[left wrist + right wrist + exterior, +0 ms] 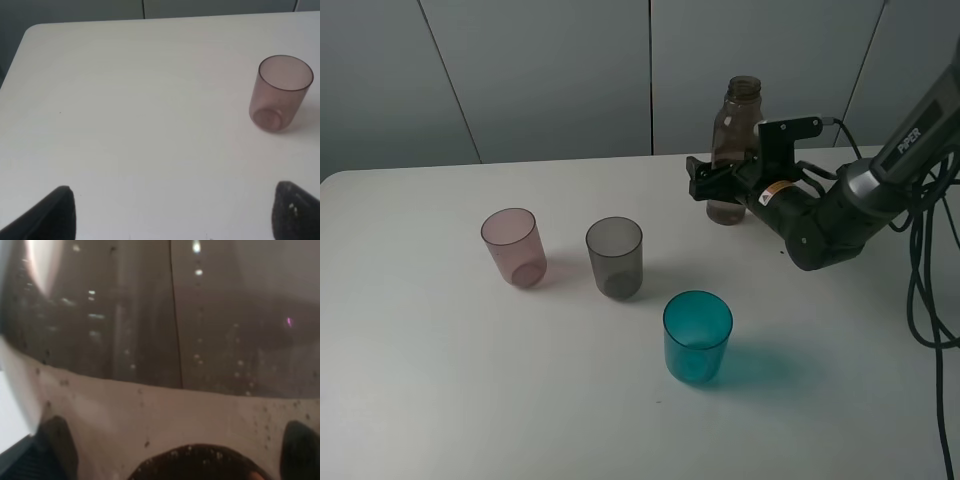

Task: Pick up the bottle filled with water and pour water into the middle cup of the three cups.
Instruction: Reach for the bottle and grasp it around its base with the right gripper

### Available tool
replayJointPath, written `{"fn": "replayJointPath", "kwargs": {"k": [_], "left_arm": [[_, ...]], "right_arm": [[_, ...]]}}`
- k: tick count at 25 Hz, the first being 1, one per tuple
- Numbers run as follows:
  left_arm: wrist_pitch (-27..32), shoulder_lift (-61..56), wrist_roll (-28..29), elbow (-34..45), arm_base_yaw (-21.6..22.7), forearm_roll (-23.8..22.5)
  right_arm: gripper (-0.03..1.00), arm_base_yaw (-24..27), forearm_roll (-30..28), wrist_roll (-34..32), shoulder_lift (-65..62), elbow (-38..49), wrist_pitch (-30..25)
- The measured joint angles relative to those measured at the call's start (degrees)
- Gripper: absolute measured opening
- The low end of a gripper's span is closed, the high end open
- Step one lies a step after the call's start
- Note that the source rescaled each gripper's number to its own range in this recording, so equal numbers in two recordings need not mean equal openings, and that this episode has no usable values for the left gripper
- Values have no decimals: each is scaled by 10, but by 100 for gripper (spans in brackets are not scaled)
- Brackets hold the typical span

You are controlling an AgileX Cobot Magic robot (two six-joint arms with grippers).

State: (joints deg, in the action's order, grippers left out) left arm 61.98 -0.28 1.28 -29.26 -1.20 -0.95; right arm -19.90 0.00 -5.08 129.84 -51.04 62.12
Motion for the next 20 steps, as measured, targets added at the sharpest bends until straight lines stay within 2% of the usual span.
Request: {"fn": "replayJointPath", "kwargs": {"k": [20], "left_arm": [[0, 0, 0, 0, 0, 0]], "right_arm": [[100, 1, -6, 26, 7, -6, 6]]}}
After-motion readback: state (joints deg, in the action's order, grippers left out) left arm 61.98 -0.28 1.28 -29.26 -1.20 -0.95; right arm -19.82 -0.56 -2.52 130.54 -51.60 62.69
